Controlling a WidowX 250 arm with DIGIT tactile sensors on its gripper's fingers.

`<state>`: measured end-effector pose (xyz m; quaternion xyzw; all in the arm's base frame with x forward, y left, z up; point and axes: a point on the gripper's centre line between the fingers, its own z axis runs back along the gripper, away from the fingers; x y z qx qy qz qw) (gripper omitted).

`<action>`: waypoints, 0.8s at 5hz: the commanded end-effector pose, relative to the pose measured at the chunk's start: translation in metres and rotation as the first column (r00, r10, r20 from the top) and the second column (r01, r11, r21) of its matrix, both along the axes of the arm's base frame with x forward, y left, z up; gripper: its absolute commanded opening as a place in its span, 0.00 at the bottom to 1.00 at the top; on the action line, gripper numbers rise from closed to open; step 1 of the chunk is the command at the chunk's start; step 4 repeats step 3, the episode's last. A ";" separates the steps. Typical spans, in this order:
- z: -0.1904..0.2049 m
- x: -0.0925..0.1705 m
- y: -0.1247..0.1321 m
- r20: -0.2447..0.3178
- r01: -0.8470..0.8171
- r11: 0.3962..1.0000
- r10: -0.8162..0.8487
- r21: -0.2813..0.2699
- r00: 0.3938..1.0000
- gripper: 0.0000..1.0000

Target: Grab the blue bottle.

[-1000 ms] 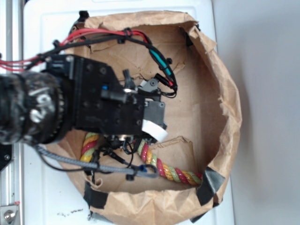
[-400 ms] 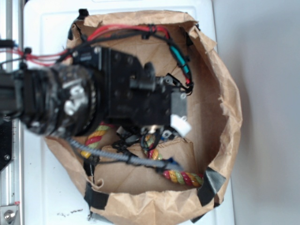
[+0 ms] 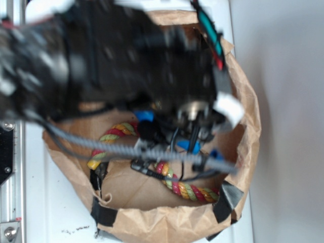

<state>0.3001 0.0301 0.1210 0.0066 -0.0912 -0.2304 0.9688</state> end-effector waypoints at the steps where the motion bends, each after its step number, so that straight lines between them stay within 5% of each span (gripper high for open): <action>1: 0.084 -0.006 -0.008 0.098 -0.144 0.988 0.138 0.051 0.986 0.00; 4: 0.111 -0.014 -0.028 0.060 -0.247 0.965 0.243 0.091 0.968 0.00</action>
